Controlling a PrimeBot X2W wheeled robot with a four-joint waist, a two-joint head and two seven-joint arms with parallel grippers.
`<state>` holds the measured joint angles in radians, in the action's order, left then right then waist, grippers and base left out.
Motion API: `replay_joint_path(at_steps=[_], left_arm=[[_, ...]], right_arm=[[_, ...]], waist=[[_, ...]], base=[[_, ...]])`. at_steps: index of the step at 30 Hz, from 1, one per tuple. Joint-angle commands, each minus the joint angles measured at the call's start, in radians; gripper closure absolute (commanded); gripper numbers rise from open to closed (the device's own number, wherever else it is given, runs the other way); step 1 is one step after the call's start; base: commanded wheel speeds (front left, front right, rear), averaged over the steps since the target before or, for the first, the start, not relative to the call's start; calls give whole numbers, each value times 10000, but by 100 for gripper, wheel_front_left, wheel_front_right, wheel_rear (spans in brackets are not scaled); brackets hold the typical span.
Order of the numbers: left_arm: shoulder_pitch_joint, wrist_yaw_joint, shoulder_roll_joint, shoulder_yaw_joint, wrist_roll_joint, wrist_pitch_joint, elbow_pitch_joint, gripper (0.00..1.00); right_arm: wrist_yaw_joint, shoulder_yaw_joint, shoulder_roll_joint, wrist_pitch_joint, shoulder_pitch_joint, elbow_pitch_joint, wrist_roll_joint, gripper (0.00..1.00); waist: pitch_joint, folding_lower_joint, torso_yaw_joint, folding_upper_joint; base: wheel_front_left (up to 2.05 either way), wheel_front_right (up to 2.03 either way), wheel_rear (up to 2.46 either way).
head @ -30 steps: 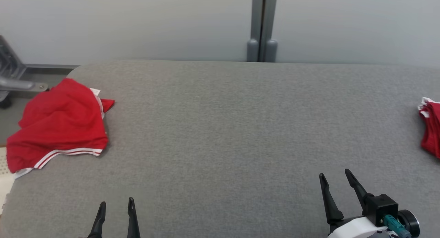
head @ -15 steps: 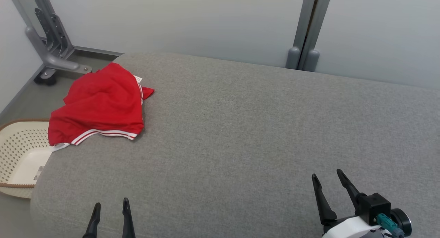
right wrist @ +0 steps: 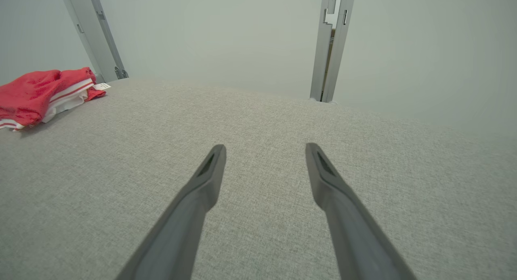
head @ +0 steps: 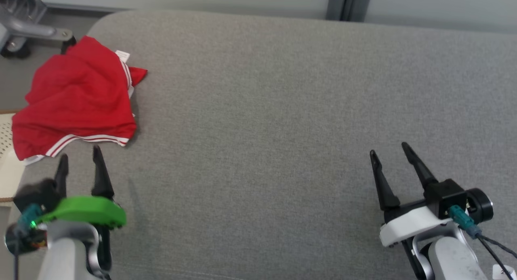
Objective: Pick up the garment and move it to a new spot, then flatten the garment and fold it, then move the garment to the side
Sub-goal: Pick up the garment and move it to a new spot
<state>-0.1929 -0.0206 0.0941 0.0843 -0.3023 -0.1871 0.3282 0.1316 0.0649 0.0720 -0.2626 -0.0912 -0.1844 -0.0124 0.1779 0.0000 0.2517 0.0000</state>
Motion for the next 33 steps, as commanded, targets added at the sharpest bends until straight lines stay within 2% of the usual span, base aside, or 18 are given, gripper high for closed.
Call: replay_joint_path(at_steps=[1, 6, 9, 11, 13, 17, 18, 19, 23, 26, 29, 33], left_arm=[[-822, 28, 178, 100, -145, 296, 247, 0], [-2776, 208, 865, 369, -383, 1420, 1405, 0], [-3762, 513, 1096, 355, -276, 2045, 2046, 0], [-4283, 856, 1393, 380, -91, 2251, 2532, 0], [-4714, 1115, 1459, 481, -165, 2465, 3159, 0], [-5276, 1319, 1809, 524, -81, 2742, 4456, 0], [-5348, 1283, 1817, 524, -144, 2842, 4740, 47], [-5378, 1256, 1834, 570, -227, 2810, 5014, 100], [-5423, 1084, 2022, 569, -258, 2434, 5493, 100], [-5393, 900, 2162, 587, -314, 2069, 5357, 100], [-5357, 663, 2194, 495, -314, 1674, 4846, 100], [-5192, 189, 2061, 160, -308, 1892, 3618, 100]], right_arm=[[-19, -32, 177, -28, -346, 74, 43, 0], [-19, 78, 593, -28, -933, 204, -15, 0], [-19, 63, 849, -27, -1163, 306, -50, 0], [-19, 155, 965, -28, -1301, 360, -17, 0], [-19, 262, 1076, -27, -1388, 369, -46, 0], [-19, 358, 1196, -1, -1383, 245, -154, 0], [-22, 320, 1199, 3, -1364, 224, -160, 0], [-22, 236, 1178, 9, -1310, 193, -204, 0], [-22, 37, 978, 9, -937, 63, -296, 0], [-19, 107, 754, 9, -794, -25, -309, 0], [-17, 86, 531, -4, -708, -53, -382, 0], [-19, 158, 287, -14, -542, -201, -426, 0]], waist=[[2303, 0, -874, 0], [3317, 0, -960, 0], [3749, 0, -923, 0], [3926, 0, -916, 0], [4010, 0, -950, 0], [3903, 0, -1104, 0], [3844, 0, -1136, 0], [3750, 0, -1168, 0], [3215, 0, -1186, 0], [2706, 0, -1211, 0], [2138, 0, -1186, 0], [1361, 0, -1181, 0]], base=[[0, 0, 0], [0, 0, 0], [0, 0, 0], [0, 0, 0], [0, 0, 0], [0, 0, 0], [0, 0, 0], [0, 0, 0], [0, 0, 0], [0, 0, 0], [0, 0, 0], [0, 0, 0]])
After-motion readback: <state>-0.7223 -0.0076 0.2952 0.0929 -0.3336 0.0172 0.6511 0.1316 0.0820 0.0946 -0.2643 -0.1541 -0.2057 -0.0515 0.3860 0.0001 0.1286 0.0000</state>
